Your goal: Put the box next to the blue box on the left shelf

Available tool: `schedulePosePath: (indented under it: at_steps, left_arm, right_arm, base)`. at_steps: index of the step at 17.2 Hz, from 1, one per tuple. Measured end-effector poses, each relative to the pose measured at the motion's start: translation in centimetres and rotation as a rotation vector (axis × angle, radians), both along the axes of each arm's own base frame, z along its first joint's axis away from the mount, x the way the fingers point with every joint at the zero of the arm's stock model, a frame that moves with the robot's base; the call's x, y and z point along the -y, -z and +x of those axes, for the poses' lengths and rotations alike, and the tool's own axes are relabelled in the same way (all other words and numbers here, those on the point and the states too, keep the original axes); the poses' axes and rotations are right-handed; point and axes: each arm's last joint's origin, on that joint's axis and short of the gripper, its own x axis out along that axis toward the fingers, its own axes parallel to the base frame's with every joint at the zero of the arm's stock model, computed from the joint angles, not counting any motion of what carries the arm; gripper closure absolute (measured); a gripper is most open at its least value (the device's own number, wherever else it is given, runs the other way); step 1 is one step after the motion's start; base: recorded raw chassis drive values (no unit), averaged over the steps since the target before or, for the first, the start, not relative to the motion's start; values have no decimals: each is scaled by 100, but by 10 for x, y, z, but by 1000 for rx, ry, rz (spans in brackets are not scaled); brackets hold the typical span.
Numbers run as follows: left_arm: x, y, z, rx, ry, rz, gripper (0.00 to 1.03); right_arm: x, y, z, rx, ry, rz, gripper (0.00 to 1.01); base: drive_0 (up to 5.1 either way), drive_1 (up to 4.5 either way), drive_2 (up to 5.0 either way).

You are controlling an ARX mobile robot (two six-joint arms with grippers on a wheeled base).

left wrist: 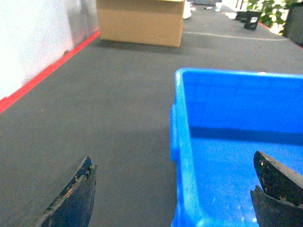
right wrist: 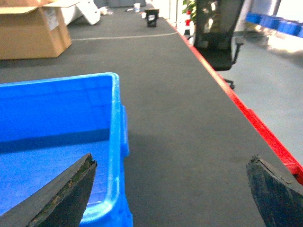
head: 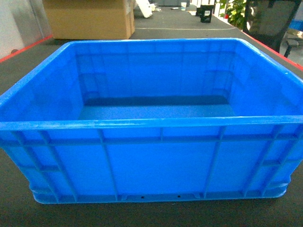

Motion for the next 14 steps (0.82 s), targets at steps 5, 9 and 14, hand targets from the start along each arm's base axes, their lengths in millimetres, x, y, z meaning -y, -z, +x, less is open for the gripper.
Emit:
schedulePosePath:
  at_steps: [5, 9, 14]
  left_arm:
    - [6, -18, 55, -121, 30, -2, 5]
    - [15, -9, 101, -263, 43, 8, 5]
    - [38, 38, 156, -670, 41, 32, 33]
  right_arm:
    - [0, -11, 51, -145, -118, 13, 3]
    - [-5, -4, 94, -273, -189, 24, 3]
    - [-26, 46, 168, -513, -190, 18, 35]
  base:
    - [0, 0, 0]
    - [0, 0, 0]
    - [0, 0, 0]
